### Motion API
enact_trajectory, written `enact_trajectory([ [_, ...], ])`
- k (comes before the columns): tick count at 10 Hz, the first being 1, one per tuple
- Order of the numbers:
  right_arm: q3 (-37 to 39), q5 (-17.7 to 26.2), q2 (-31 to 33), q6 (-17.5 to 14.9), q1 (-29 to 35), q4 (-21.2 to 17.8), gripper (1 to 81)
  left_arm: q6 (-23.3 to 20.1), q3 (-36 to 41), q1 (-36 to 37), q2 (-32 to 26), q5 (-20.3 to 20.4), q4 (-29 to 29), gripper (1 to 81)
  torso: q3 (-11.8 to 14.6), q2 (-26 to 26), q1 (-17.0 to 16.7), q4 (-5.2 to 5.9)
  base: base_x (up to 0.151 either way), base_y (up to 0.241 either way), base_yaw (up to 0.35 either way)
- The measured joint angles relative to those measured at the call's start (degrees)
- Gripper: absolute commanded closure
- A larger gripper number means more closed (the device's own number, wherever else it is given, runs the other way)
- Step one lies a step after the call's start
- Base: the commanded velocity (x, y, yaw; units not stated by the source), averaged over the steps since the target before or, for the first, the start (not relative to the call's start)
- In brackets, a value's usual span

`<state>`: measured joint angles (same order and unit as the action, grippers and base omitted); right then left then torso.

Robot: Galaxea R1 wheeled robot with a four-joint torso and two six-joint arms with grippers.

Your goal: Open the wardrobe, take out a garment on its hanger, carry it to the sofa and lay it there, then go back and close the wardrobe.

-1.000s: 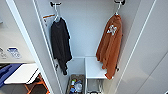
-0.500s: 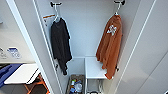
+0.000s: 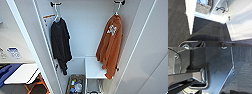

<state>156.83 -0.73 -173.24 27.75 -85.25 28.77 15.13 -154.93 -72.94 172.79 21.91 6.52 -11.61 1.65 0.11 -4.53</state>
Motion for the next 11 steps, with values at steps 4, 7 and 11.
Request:
enact_trajectory([
  [4,0.0,0.6,-1.0,0.0,0.9,0.1,1.0,9.2,-0.4,6.8,0.4,-0.9,-9.7,1.0,0.0,0.0,0.0,0.0,0.0,0.0,0.0],
  [7,-0.1,2.3,-2.0,0.0,1.5,1.0,1.0,10.9,-3.9,7.5,1.4,0.5,-21.0,1.0,0.0,0.0,0.0,0.0,0.0,0.0,0.0],
  [11,-0.1,4.8,-1.8,0.0,1.8,2.5,1.0,11.8,-10.6,7.5,-0.7,0.1,-39.8,1.0,0.0,0.0,0.0,0.0,0.0,0.0,0.0],
])
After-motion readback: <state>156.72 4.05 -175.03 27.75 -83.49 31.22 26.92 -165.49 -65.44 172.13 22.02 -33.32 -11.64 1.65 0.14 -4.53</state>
